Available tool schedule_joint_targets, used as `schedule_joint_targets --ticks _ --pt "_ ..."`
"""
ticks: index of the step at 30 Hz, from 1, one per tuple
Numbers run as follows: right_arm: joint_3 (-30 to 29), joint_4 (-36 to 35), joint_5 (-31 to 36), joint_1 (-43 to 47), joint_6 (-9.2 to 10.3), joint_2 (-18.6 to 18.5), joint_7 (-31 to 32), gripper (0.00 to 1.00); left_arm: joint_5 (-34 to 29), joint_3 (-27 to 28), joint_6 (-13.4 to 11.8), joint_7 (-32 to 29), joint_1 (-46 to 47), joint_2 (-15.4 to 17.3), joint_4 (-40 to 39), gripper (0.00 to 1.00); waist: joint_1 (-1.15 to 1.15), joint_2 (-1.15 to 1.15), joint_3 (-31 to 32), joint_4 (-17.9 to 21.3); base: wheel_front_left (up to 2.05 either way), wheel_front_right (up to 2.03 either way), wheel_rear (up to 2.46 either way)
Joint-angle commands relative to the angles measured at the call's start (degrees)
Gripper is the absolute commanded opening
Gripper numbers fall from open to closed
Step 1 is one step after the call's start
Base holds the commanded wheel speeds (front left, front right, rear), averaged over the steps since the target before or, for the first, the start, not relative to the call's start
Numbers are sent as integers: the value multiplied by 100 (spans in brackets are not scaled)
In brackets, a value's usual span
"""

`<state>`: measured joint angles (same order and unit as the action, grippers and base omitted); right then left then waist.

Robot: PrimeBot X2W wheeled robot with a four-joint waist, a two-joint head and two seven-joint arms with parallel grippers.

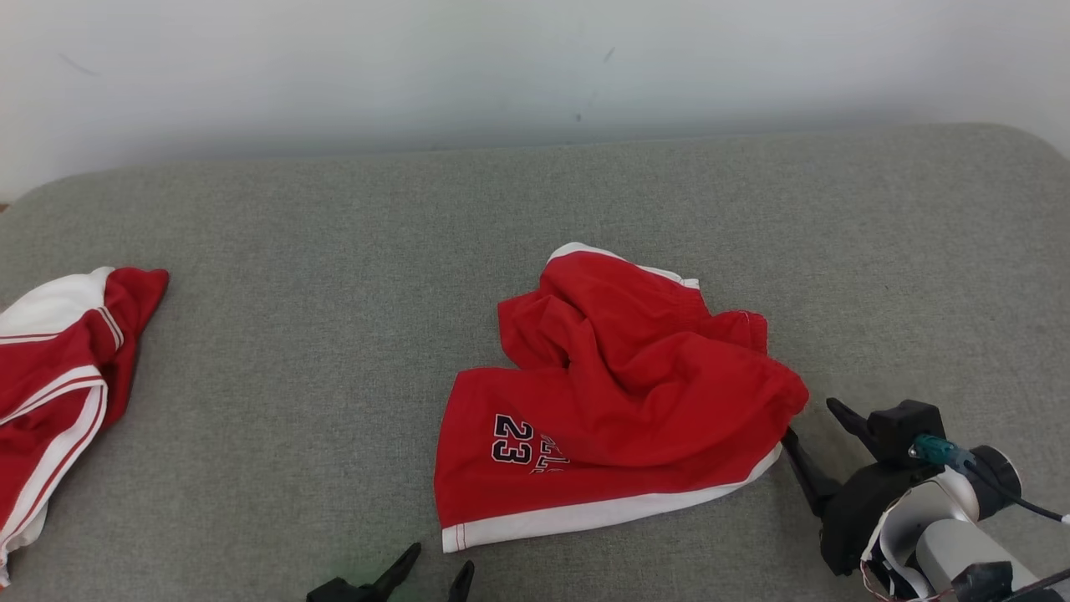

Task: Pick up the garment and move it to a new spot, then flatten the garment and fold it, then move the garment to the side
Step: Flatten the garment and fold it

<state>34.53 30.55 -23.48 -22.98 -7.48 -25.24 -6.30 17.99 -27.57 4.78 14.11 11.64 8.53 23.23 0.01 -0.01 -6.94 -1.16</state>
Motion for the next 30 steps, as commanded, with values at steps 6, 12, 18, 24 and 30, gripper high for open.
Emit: schedule_joint_targets --ticks 6,12,18,24,30 --pt "696 470 -285 -557 -3 -105 -139 100 -56 -156 75 47 350 -122 440 100 -1 1 -157 -59 0 0 0" --pt "1294 804 -591 -921 -3 -43 -232 99 12 -300 147 45 608 -238 933 86 -1 1 -193 -82 0 0 0" --pt "1745 1008 -931 -1118 -3 -80 -412 0 73 -419 206 85 762 -323 1070 0 -1 1 -170 -101 0 0 0" --pt "2002 981 -1246 -1071 -3 -143 -697 0 26 -339 154 110 575 -240 904 0 -1 1 40 -55 0 0 0" --pt "2156 665 -1536 -925 -3 -300 -817 0 3 -8 -44 113 298 21 276 0 -1 1 347 -9 0 0 0"
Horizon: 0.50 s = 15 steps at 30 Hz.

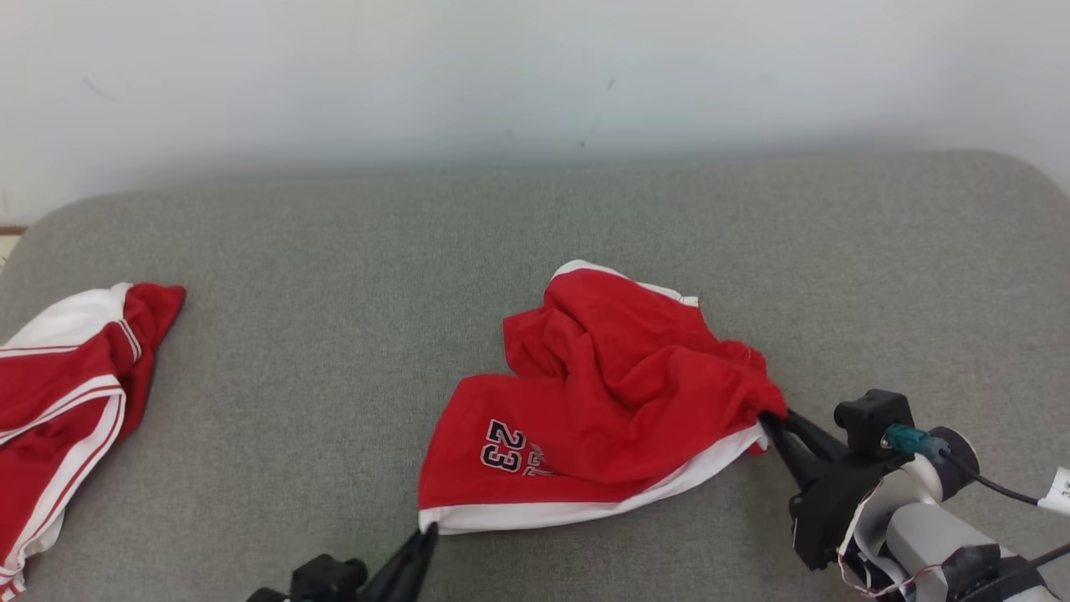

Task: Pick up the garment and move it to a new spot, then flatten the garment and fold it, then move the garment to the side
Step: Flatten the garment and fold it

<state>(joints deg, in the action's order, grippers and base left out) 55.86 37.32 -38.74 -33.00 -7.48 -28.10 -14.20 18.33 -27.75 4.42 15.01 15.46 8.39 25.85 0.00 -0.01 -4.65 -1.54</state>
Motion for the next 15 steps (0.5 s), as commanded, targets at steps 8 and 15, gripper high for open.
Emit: schedule_joint_targets --ticks 8,15 --pt "397 -1235 -898 161 -3 -483 373 0 -73 316 -187 -67 -192 542 -795 0 0 1 388 109 0 0 0" --pt "231 -2096 -1689 -220 -3 -701 708 0 -208 336 -19 -538 521 997 -1364 0 0 1 213 253 0 0 0"
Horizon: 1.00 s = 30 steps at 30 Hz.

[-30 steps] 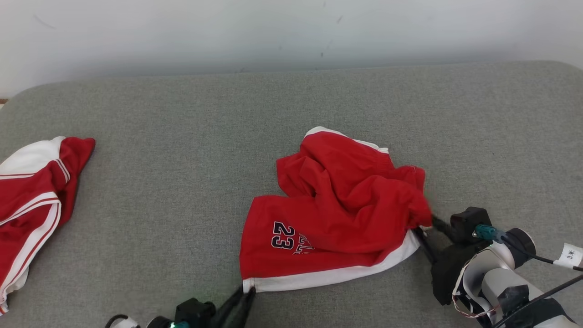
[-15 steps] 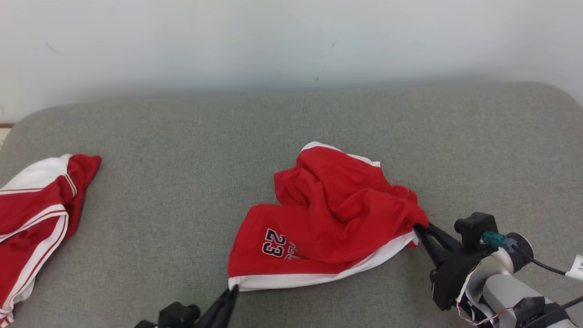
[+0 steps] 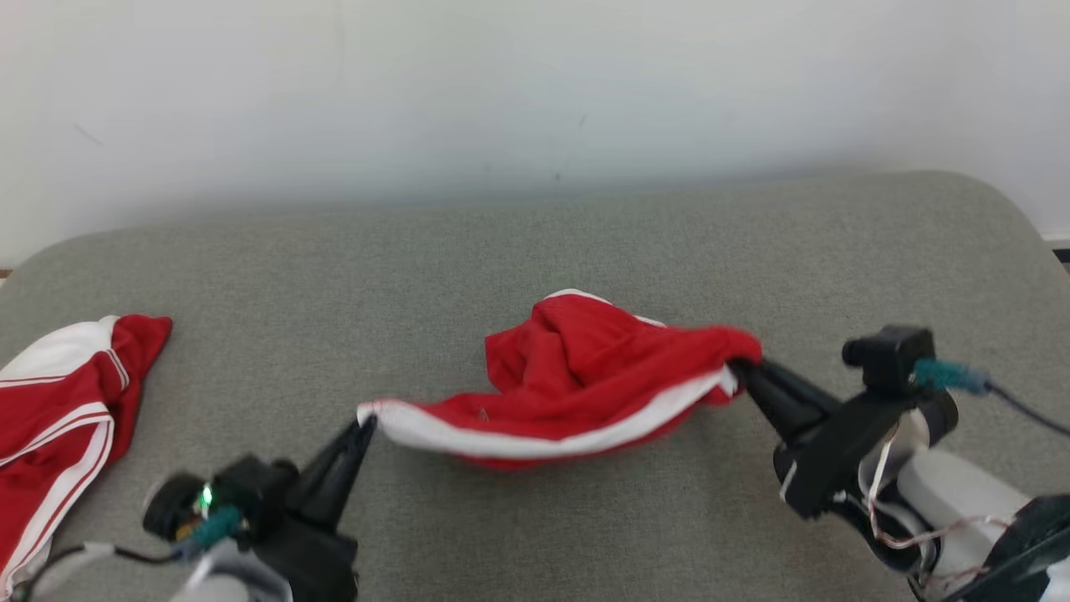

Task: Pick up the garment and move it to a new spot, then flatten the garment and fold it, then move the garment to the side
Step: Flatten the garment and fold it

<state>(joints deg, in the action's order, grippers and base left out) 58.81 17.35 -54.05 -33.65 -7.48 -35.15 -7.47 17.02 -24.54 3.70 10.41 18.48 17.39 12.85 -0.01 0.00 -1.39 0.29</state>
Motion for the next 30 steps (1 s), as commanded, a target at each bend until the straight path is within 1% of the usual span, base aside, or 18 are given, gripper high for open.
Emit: schedule_joint_targets --ticks 1,3,5,7,11,17,19,23,26,28,30 --pt "-112 -163 -312 -221 -3 81 78 0 -53 32 92 -132 398 145 -103 0 1 0 -175 96 0 0 0" --pt "-147 -206 -417 -333 -3 130 119 0 4 41 138 -214 571 175 -119 0 1 0 -244 127 0 0 0" --pt "-224 -237 -708 -586 -3 237 234 0 -51 30 212 -357 1001 326 -85 0 1 0 -425 193 0 0 0" --pt "-270 -129 -882 -922 -3 308 346 0 63 37 281 -477 1462 381 41 0 1 0 -641 236 0 0 0" --pt "-354 185 -1282 -1666 -3 620 569 0 144 -74 352 -637 2515 557 399 0 1 0 -1080 320 0 0 0" --pt "-604 906 -1927 -2865 -3 1087 850 0 514 -415 367 -751 4050 521 1043 0 1 0 -1632 377 0 0 0" --pt "-670 1127 -2040 -3277 -3 1225 920 0 674 -603 368 -794 4557 594 1297 0 1 0 -1784 399 0 0 0" --pt "-869 1580 -2274 -4049 -3 1493 857 0 884 -808 369 -711 5548 669 1847 0 1 0 -1990 445 0 0 0" --pt "-938 1922 -2248 -4624 -3 1615 786 0 944 -1043 370 -689 6255 707 2174 0 1 0 -2092 454 0 0 0" --pt "-980 2172 -2224 -4917 -3 1687 686 0 1122 -1091 370 -624 6668 639 2374 0 1 0 -2111 435 0 0 0" --pt "-1015 2422 -2173 -5217 -3 1709 581 0 1124 -1181 370 -557 7080 600 2563 0 1 0 -2097 394 0 0 0"
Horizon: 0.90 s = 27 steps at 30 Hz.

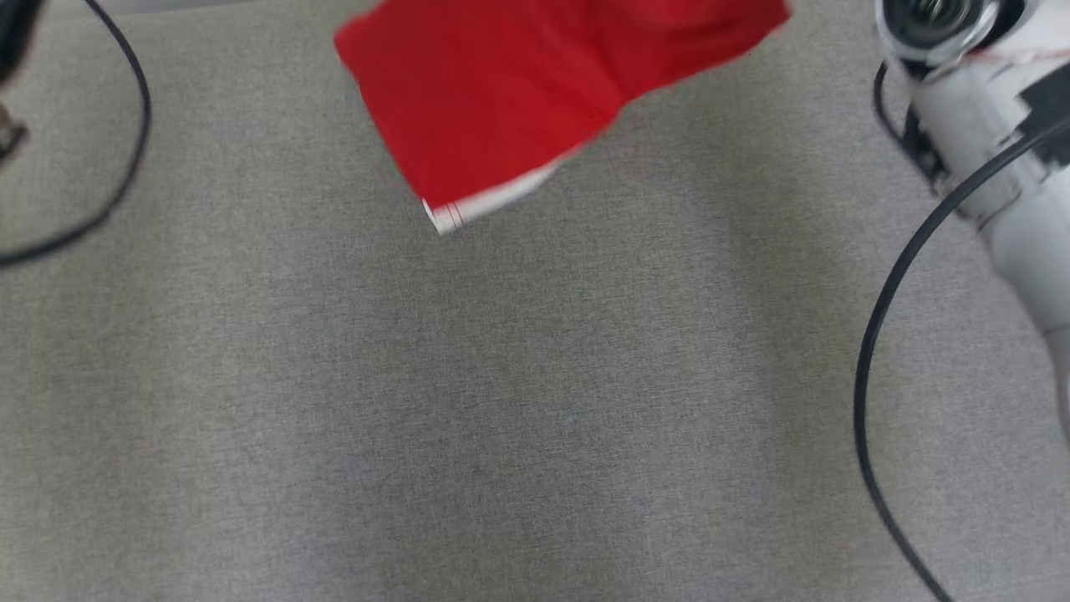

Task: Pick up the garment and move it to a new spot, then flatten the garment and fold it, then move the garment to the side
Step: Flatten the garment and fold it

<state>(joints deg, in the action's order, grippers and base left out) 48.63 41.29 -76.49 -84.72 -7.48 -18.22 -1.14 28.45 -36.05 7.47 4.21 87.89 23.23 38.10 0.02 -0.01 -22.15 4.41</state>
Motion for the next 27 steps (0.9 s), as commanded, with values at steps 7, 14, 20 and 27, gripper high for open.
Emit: schedule_joint_targets --ticks 7,14,20,27 --pt "2 658 278 -934 -3 -41 -449 0 193 -224 -7 315 1100 -249 595 0 -2 1 -86 -233 0 0 0" --pt "136 650 352 -1295 -3 -167 -769 0 305 -375 -6 669 1393 -512 951 0 -2 1 -388 -340 0 0 0" --pt "502 449 271 -993 -3 -193 -615 0 450 -478 -6 910 1063 -518 1038 0 -2 1 -666 -272 0 0 0" --pt "920 -161 -12 -273 -3 -282 -621 0 662 -321 -27 1084 44 -287 541 0 -2 1 -529 -108 0 0 0"
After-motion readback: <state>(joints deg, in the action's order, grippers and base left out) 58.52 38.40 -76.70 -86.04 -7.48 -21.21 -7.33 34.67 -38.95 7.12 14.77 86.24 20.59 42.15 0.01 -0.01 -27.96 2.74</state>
